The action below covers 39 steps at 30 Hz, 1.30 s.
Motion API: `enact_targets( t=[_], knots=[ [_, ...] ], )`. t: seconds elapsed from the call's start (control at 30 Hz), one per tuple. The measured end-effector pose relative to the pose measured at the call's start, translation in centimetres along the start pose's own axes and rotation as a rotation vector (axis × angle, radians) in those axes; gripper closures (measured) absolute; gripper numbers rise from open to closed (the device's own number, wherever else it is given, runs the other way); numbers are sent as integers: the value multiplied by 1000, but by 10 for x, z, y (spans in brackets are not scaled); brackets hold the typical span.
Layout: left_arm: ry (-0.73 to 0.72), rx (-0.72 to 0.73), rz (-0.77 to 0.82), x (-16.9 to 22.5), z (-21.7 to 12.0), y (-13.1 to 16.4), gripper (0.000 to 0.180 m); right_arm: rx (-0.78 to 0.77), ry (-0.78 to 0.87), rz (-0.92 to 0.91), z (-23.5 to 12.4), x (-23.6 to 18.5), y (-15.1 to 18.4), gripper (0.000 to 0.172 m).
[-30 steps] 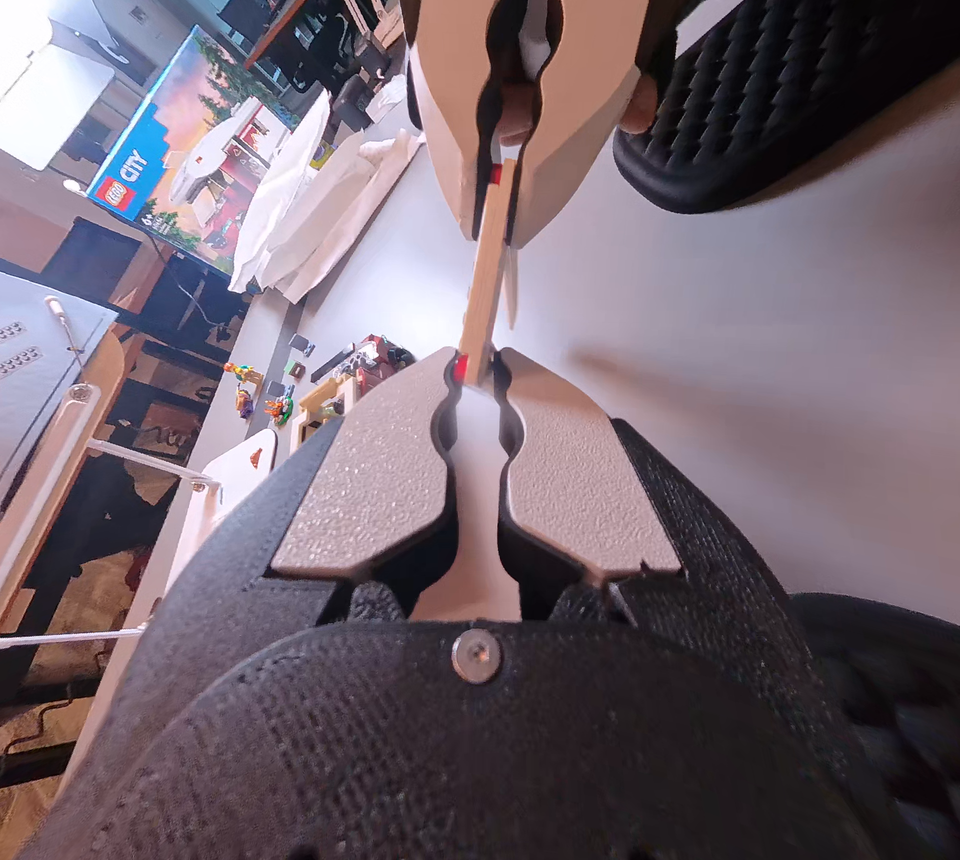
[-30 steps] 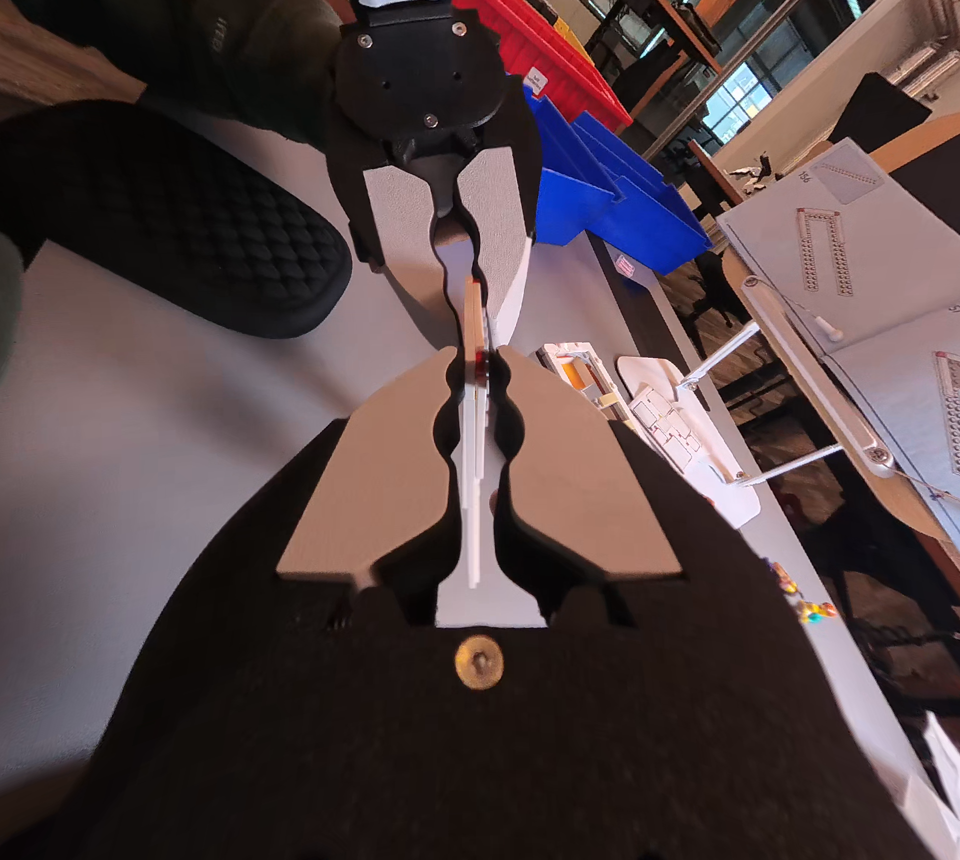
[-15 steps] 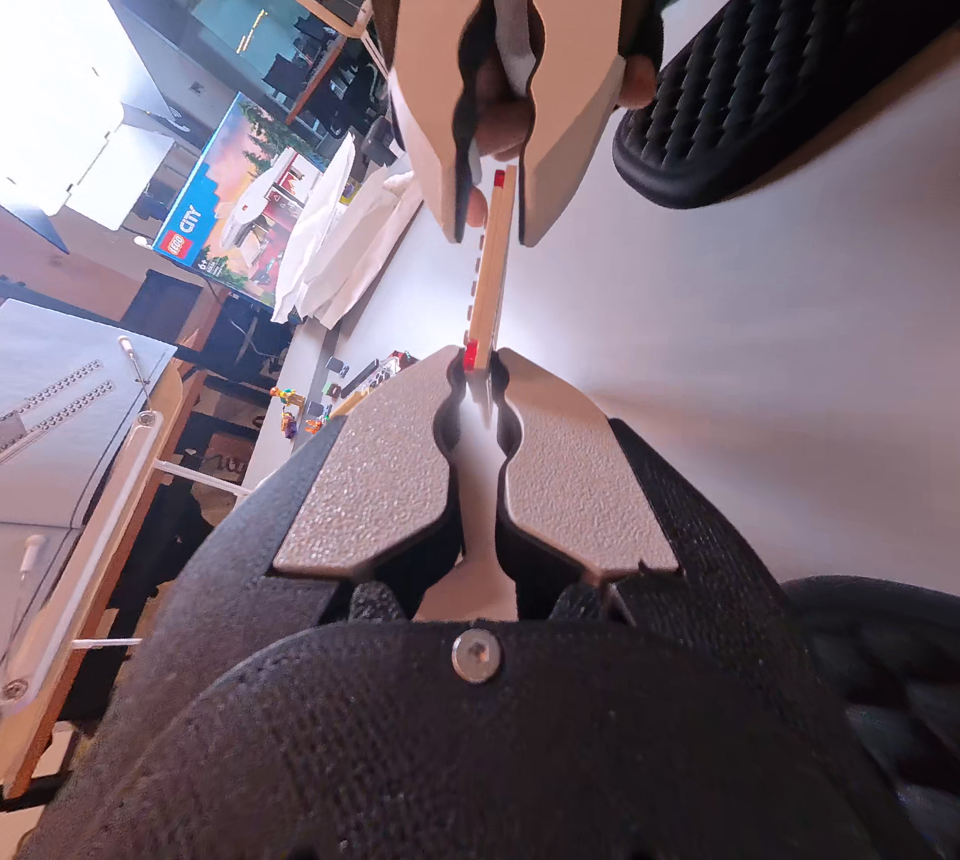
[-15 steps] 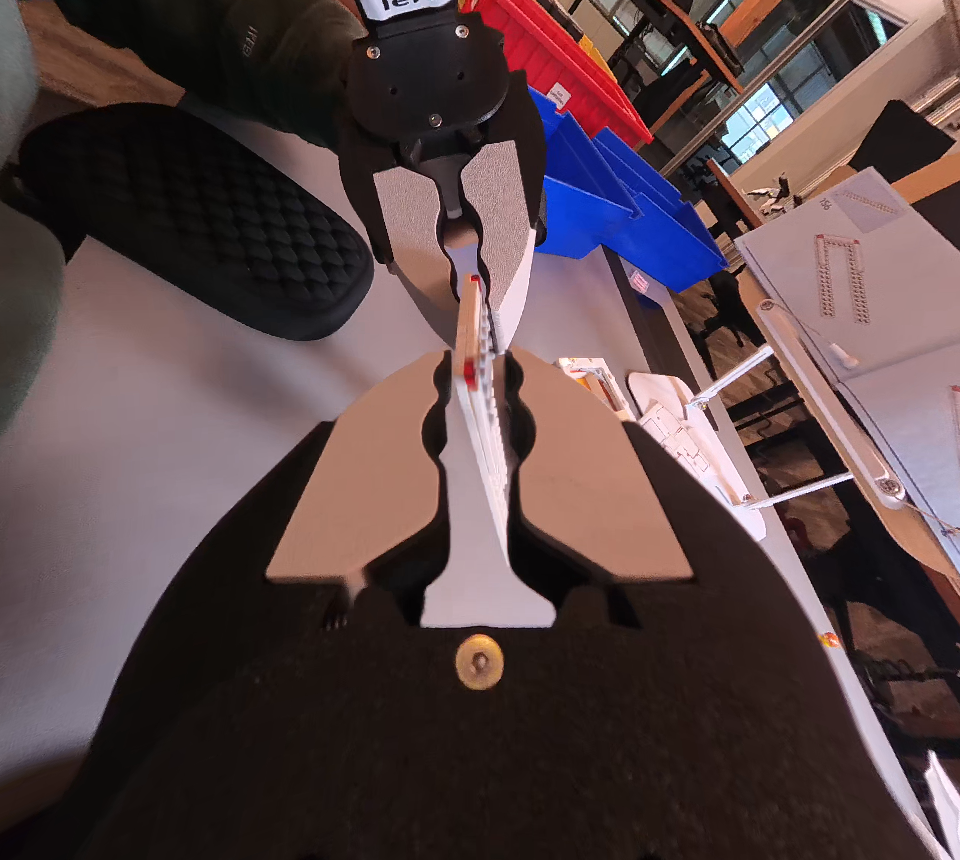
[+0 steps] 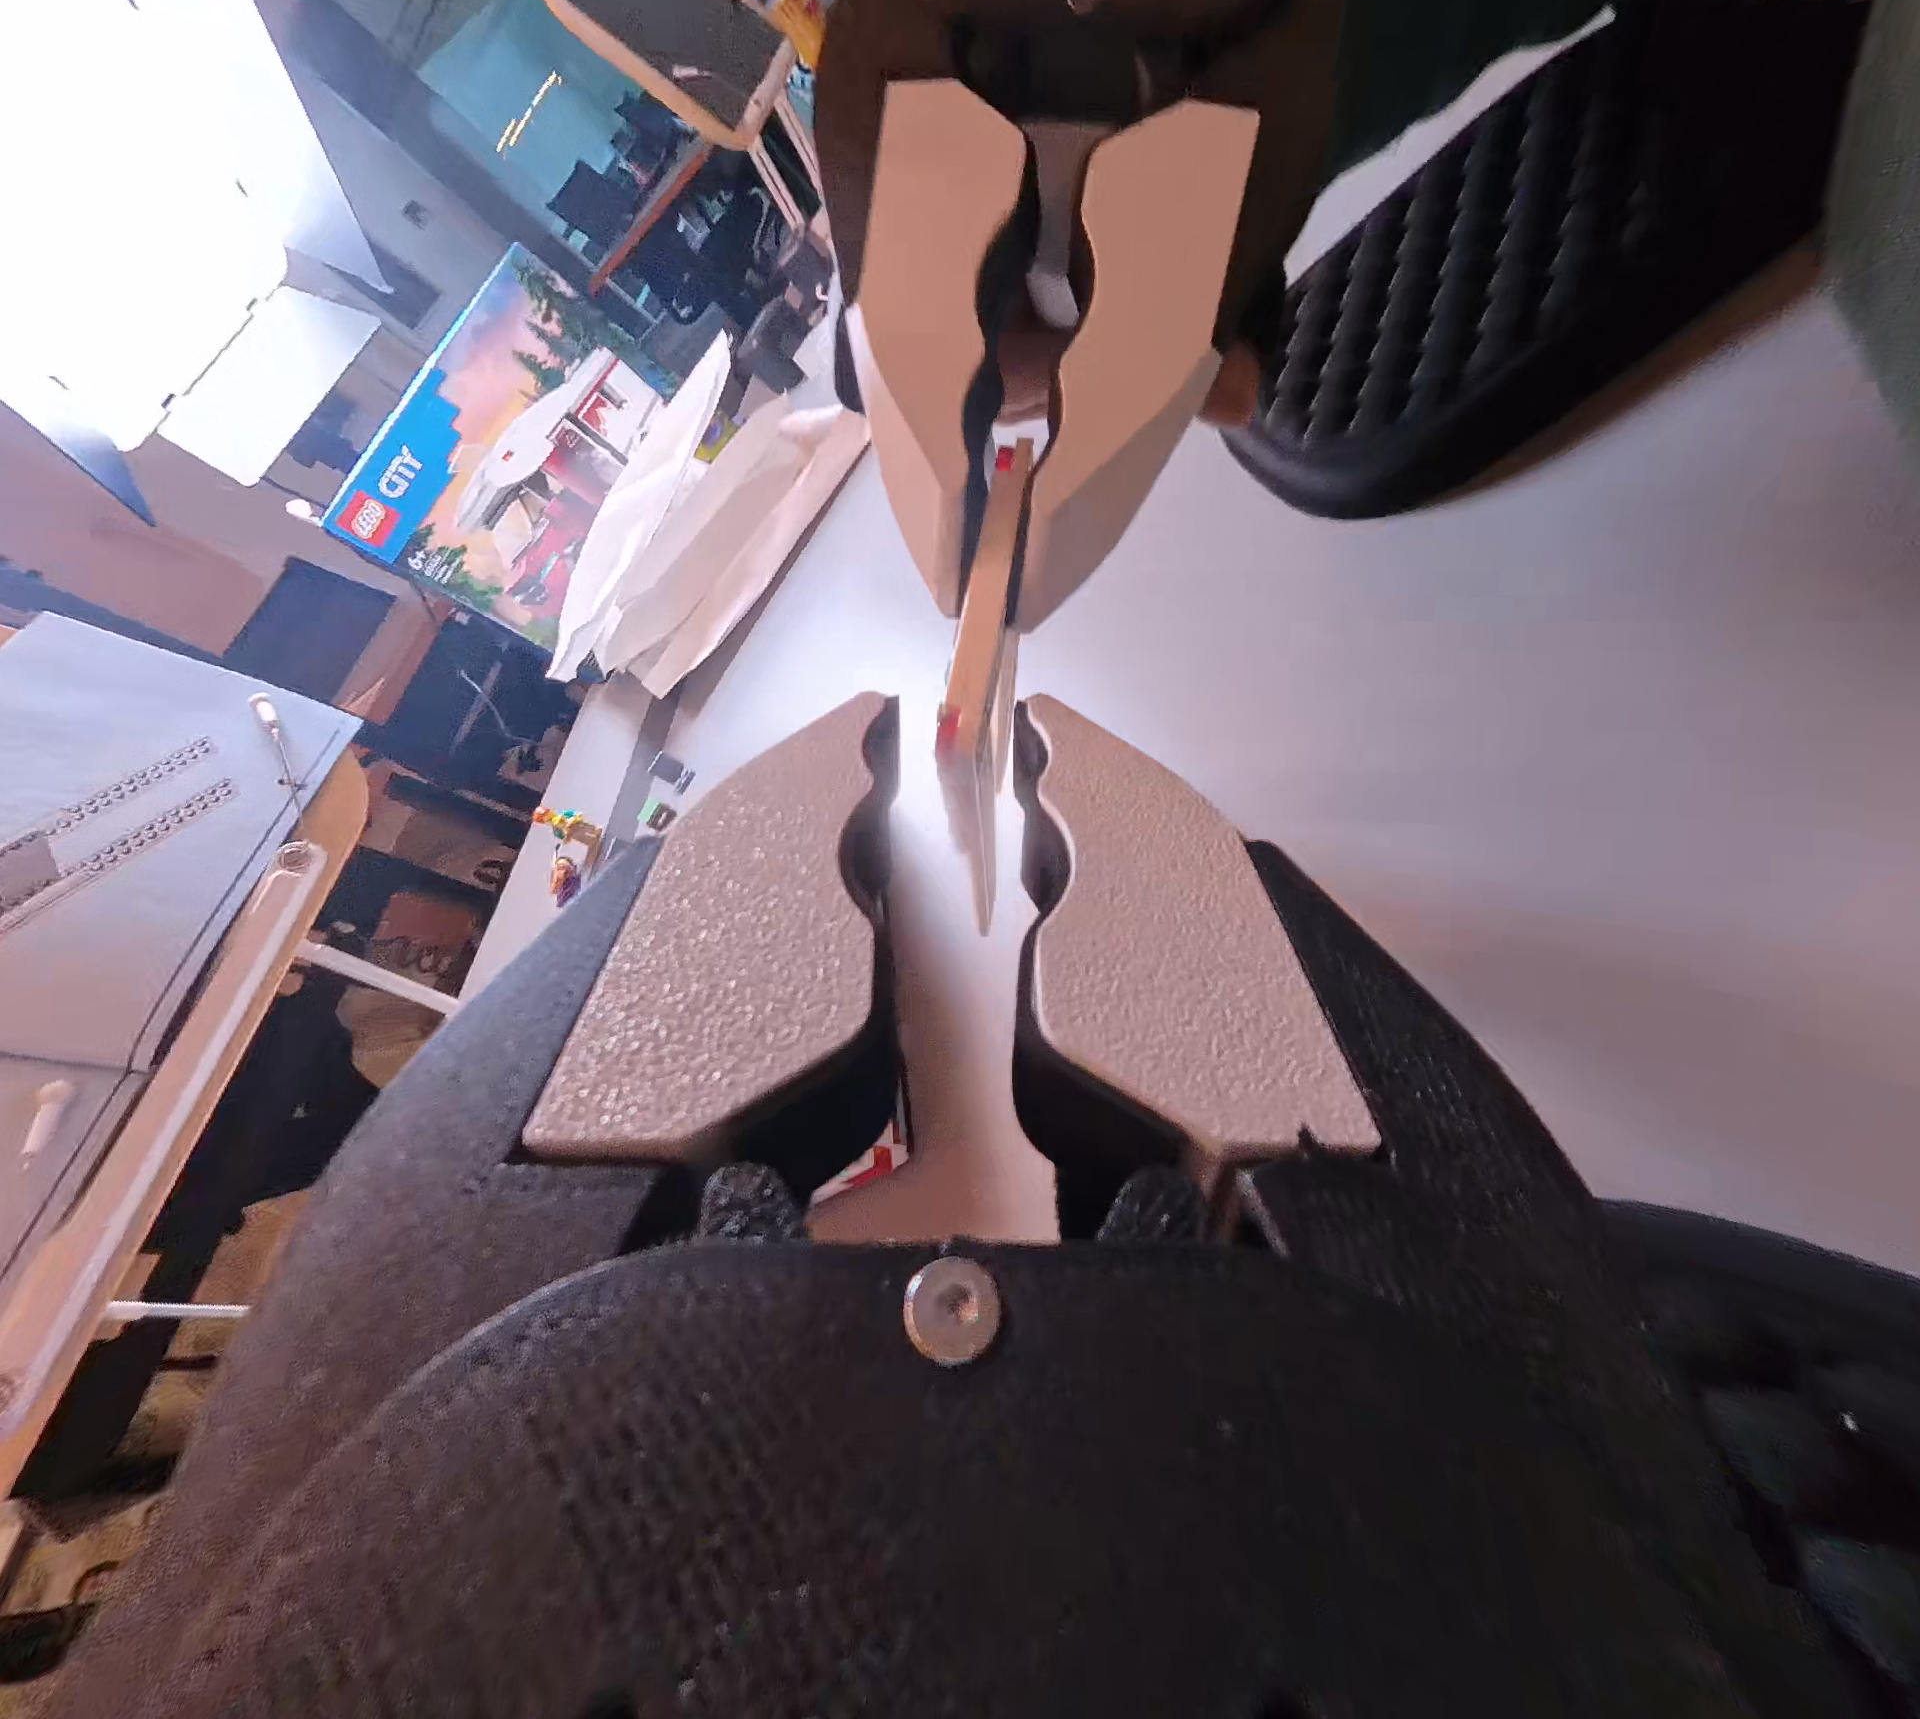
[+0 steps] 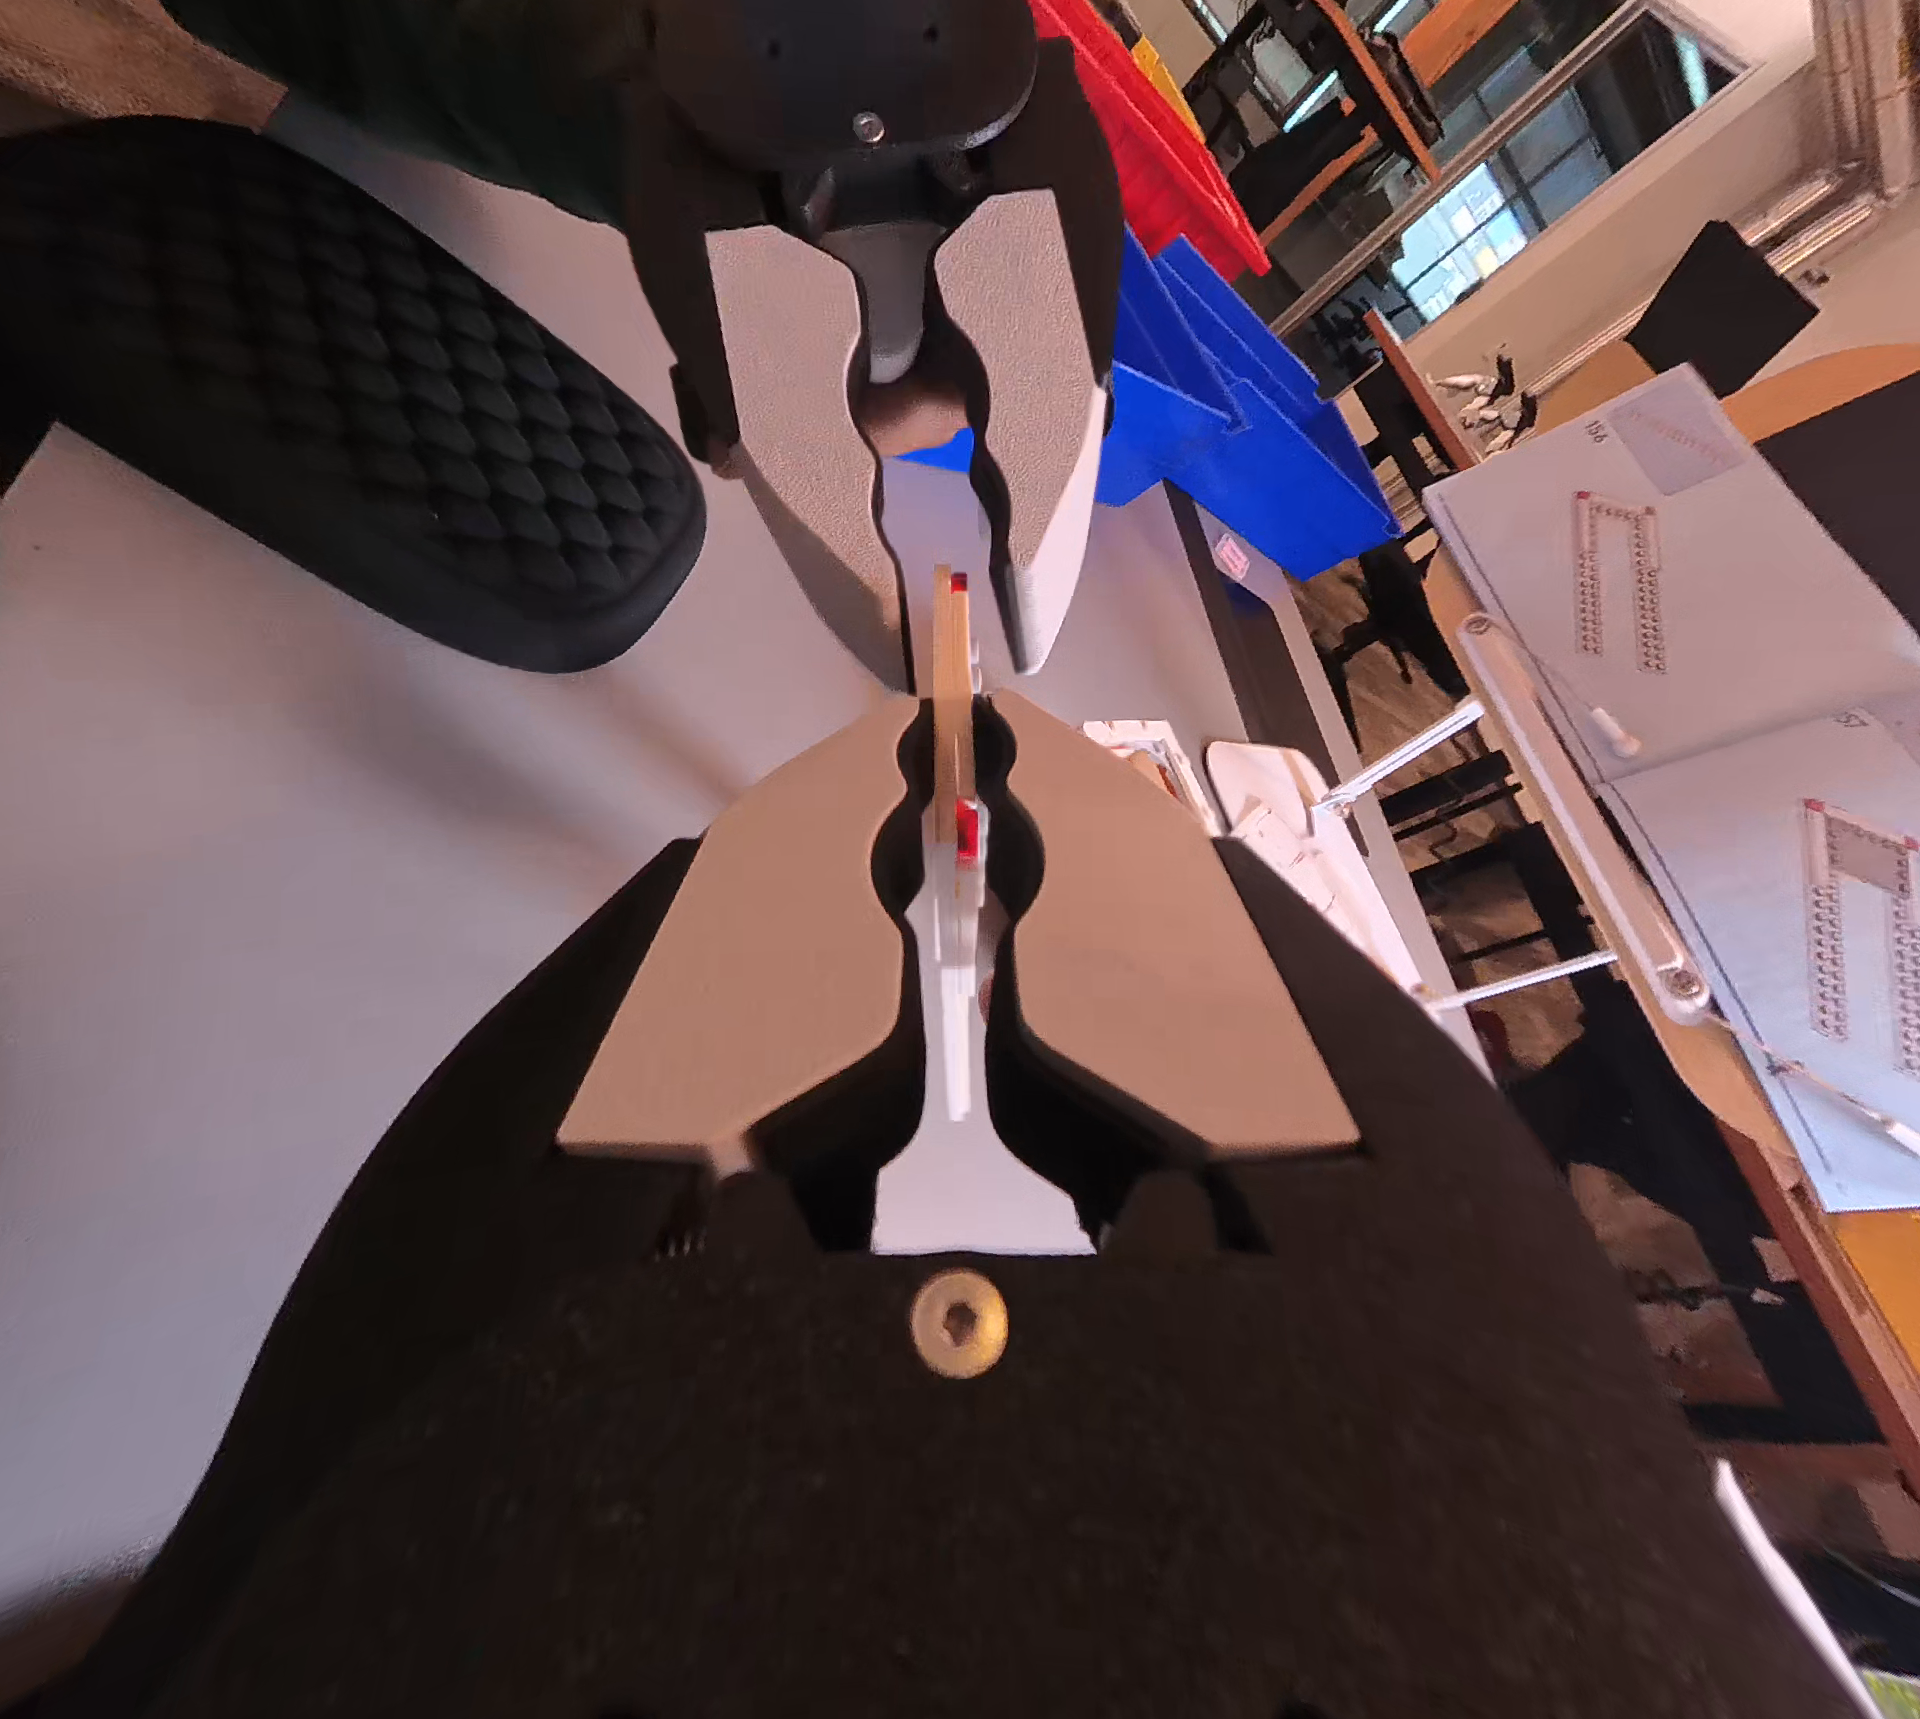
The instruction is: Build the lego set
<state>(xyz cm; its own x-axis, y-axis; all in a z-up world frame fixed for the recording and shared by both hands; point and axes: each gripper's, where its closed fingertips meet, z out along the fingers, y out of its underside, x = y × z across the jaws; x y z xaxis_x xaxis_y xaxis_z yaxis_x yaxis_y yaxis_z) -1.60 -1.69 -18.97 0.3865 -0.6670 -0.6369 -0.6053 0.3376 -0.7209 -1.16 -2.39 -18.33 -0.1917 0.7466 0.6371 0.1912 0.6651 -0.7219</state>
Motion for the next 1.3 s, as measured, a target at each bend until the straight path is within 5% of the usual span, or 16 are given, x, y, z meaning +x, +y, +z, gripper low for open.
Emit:
enact_targets(
  t=[0.33,0.4,0.97,1.13,1.3],
  knots=[
    [5,-17,85,7,2,-1,171,17,2,-14,-3,-4,-3,164],
    [-4,-12,98,6,2,-2,171,24,-26,20,-5,-4,-4,153],
    [32,13,93,13,2,-7,171,46,-23,53,-10,-7,-2,163],
    [10,49,100,9,1,-12,171,75,-47,87,-20,-1,-1,145],
    [20,57,96,10,2,-13,171,32,-41,45,-20,-1,11,147]
  ],
)
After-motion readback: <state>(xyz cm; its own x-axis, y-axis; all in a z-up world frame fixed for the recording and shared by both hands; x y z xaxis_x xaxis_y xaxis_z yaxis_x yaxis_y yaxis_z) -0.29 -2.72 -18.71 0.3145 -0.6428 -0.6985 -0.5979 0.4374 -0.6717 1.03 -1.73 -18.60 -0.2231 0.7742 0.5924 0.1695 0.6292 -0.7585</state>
